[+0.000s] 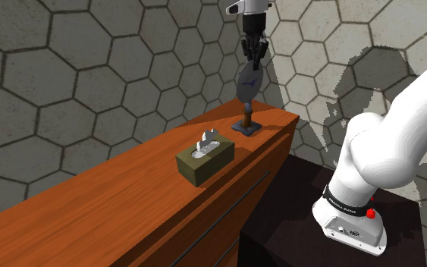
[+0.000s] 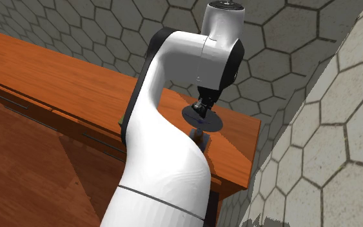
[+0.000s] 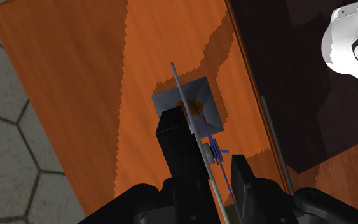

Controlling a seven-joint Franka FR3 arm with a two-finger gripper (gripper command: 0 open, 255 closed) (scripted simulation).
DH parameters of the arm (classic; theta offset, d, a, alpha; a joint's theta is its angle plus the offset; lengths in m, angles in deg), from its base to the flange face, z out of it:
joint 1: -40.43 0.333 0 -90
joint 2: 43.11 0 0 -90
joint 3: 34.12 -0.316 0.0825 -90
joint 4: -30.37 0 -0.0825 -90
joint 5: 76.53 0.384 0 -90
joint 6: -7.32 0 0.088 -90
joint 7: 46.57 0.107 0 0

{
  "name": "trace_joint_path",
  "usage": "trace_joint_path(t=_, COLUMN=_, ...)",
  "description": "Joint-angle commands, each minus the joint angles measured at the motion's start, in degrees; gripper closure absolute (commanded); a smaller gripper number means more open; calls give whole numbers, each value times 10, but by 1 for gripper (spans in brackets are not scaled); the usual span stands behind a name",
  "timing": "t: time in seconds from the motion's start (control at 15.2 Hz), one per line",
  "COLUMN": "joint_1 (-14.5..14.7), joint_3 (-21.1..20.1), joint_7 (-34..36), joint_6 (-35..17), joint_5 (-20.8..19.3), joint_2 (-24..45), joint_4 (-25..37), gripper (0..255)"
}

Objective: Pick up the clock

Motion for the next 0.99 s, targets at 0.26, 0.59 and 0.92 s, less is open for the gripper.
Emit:
trace_joint_path(t=0.26, joint_1=0, joint_3=0, joint_7=0, joint_6=-1, joint_5=0, joint_2=0, joint_4=-1, gripper=255)
trace_joint_path(t=0.59, joint_1=1, joint_3=0, joint_7=-2, joint_6=22, joint_5=2, joint_2=7, joint_4=29, gripper=255)
trace_joint_path(t=0.92, joint_1=3, joint_3=-1, joint_7=-7, joint_6=61, joint_5=6, joint_2=21, joint_4=82, gripper=255)
